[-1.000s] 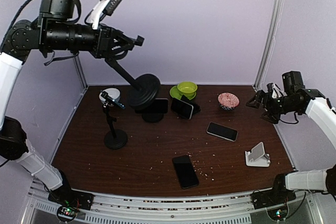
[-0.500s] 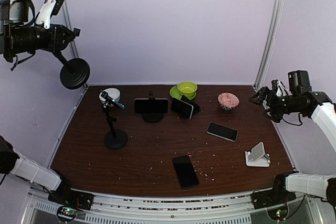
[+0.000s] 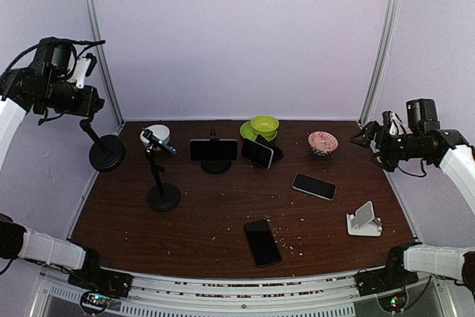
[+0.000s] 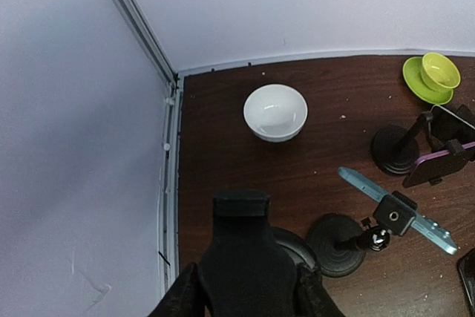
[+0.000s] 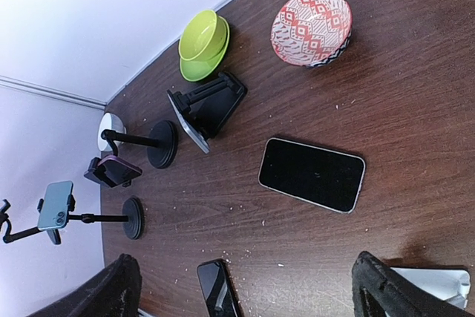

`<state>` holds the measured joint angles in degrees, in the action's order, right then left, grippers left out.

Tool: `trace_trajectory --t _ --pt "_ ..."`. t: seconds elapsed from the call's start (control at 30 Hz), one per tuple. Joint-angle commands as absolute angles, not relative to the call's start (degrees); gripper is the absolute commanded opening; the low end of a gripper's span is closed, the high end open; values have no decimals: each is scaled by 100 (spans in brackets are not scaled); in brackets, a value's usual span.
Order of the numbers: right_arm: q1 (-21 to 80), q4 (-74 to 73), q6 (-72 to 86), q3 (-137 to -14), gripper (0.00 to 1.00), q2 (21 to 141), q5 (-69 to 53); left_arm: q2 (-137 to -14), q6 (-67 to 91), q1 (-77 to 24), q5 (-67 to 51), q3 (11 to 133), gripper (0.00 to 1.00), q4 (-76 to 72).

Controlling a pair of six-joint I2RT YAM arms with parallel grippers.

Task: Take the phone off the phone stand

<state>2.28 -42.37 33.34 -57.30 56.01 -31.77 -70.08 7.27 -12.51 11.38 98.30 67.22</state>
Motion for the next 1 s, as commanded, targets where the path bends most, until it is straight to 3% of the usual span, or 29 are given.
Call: trace_trajectory --t 0.0,0.3,0.7,0.97 --pt "274 -3906 3302 -5815 100 5561 -2916 -6727 1095 -1006 791 9241 0 5837" --pt "279 -3524 3343 -5811 100 5481 -2404 -6761 1483 -762 390 7676 0 5279" --pt "395 -3249 3358 -4911 100 4499 -1980 -6778 1671 -540 325 6006 0 4525" --pt "404 -3160 3384 -4699 100 4181 -1861 -6776 1736 -529 212 5423 0 4154"
